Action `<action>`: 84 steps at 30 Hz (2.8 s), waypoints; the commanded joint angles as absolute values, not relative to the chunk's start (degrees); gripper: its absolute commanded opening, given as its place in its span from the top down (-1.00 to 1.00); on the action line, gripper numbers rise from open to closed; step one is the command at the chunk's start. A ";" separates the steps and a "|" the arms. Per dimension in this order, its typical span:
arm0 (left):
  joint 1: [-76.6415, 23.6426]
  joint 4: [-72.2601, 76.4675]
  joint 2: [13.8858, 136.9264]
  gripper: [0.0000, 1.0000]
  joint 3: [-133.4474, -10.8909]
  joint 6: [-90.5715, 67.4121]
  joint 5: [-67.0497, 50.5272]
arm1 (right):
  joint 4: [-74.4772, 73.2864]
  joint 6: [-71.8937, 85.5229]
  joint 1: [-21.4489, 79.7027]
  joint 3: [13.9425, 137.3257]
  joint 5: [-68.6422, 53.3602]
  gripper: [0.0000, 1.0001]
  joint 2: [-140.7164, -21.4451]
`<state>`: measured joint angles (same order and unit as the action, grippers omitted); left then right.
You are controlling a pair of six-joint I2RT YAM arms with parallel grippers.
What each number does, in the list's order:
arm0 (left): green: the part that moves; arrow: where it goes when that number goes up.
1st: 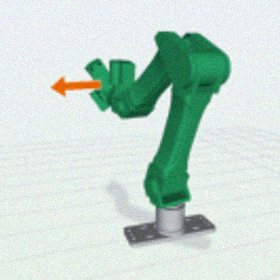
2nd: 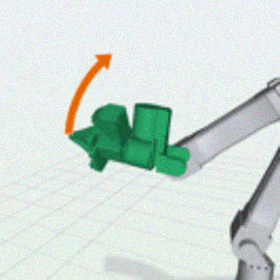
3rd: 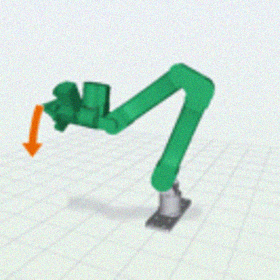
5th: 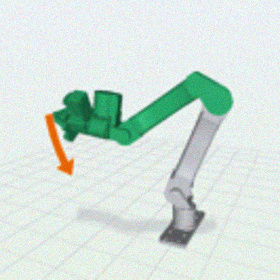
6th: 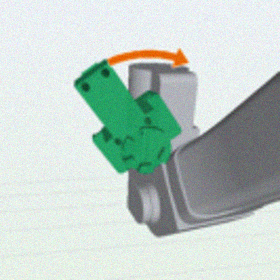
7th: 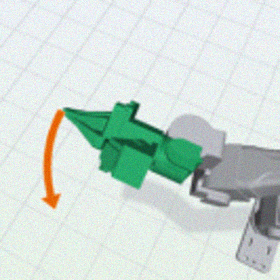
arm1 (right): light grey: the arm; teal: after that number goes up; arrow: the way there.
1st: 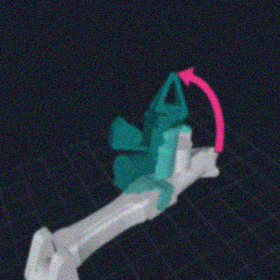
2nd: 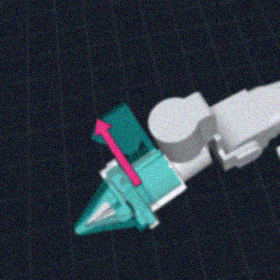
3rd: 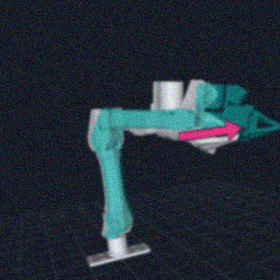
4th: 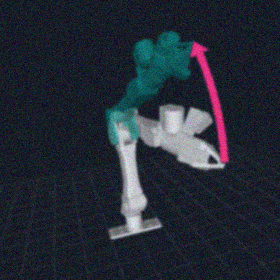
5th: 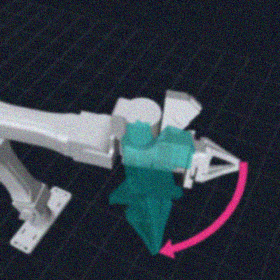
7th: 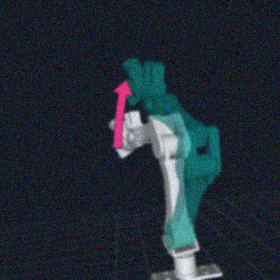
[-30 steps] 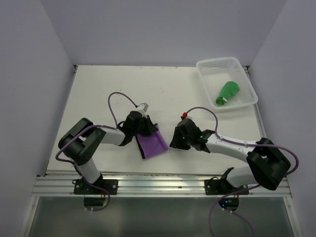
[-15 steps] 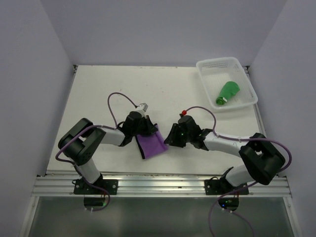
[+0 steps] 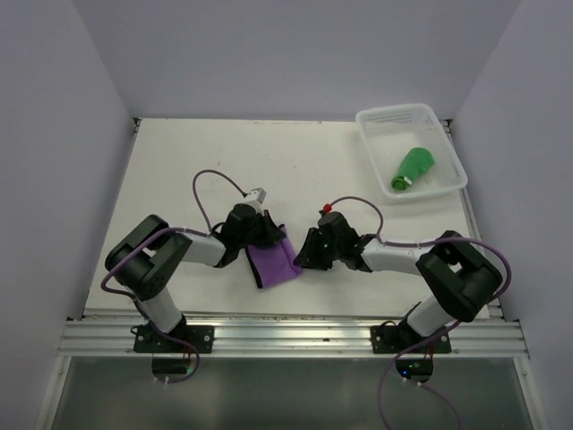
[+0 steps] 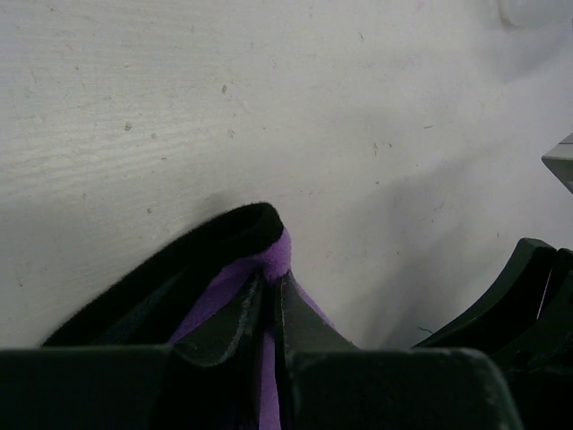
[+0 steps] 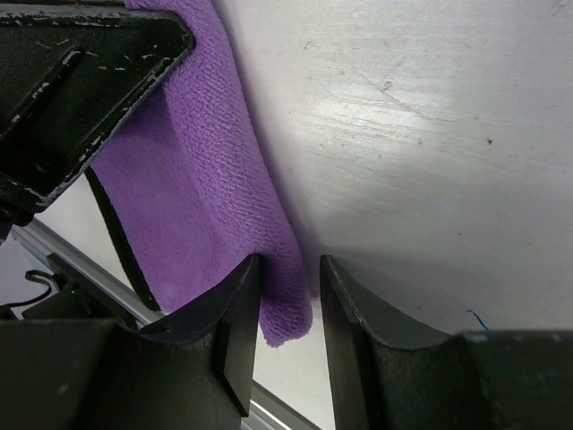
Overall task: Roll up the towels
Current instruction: Roll the towel
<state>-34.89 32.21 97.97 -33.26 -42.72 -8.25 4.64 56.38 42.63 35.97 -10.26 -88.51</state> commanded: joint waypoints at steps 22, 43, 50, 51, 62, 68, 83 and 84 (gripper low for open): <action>-36.47 27.86 96.68 1.00 -28.39 -46.84 2.11 | -10.46 46.76 54.14 42.54 5.09 0.57 -95.18; -35.69 5.11 91.06 0.29 -42.27 -43.42 2.37 | -27.42 34.80 63.45 53.88 31.72 1.00 -96.24; -34.63 0.09 87.89 0.20 -46.22 -42.63 0.27 | -27.95 36.12 68.11 55.02 39.71 1.00 -98.17; -34.72 -2.09 87.28 0.20 -46.58 -42.63 0.26 | -28.04 36.38 69.07 55.11 40.51 1.00 -98.26; -34.72 -2.21 85.69 0.15 -48.25 -42.80 -5.62 | -31.02 36.83 74.70 59.84 49.03 1.00 -104.50; -35.15 -1.23 84.20 0.16 -47.29 -44.21 -7.99 | -34.98 37.79 77.43 63.18 51.85 1.00 -109.59; -40.60 8.08 88.93 0.18 -44.12 -49.21 -11.25 | -36.74 37.79 78.49 66.27 51.59 1.00 -114.17; -40.69 8.69 89.47 0.19 -43.25 -49.39 -11.60 | -36.56 37.88 78.49 66.18 51.59 1.00 -114.08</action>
<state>-39.40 3.73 87.46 -45.21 -47.59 -9.63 -37.74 35.75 78.37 65.52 54.87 -112.51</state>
